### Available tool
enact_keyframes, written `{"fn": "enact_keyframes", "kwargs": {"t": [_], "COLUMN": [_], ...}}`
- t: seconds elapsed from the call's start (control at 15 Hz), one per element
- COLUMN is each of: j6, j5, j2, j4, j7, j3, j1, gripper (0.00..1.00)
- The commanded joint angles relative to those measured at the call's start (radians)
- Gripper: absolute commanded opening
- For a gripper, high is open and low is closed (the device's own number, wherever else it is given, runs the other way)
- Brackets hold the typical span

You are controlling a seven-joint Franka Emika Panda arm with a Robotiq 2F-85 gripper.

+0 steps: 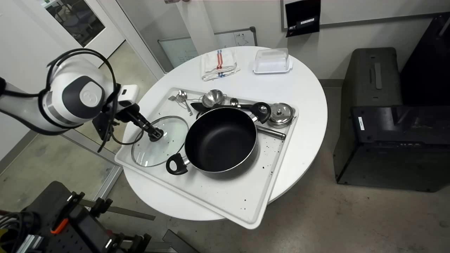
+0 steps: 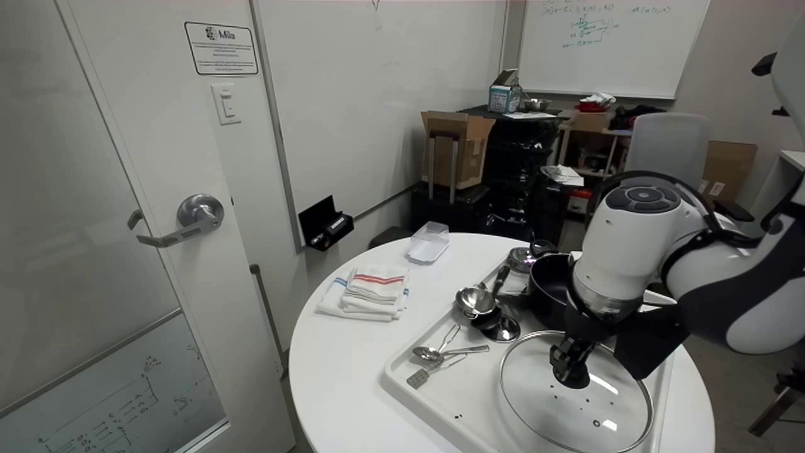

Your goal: Remove the glass lid from the black pot and put it on the tray

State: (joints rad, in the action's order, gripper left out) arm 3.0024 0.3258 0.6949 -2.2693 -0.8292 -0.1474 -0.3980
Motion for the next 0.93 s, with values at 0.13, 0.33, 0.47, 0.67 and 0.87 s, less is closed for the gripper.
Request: {"fn": "enact_keyframes", "kwargs": {"t": [0.13, 0.33, 0.47, 0.67, 0.87], "j6": [0.018, 0.01, 0.006, 0.0, -0.007], "j5": [-0.142, -0.201, -0.234, -0.272, -0.29], "j2": [0.094, 0.13, 0.146, 0.145, 0.135], "j4": [0.095, 0.126, 0.139, 0.141, 0.132], "j7": [0.227, 0.31, 0.356, 0.406, 0.43], "j3": [0.014, 0.015, 0.014, 0.011, 0.008], "j1": [0.042, 0.047, 0.045, 0.04, 0.035], "gripper": [0.25, 0.25, 0.25, 0.25, 0.77]}}
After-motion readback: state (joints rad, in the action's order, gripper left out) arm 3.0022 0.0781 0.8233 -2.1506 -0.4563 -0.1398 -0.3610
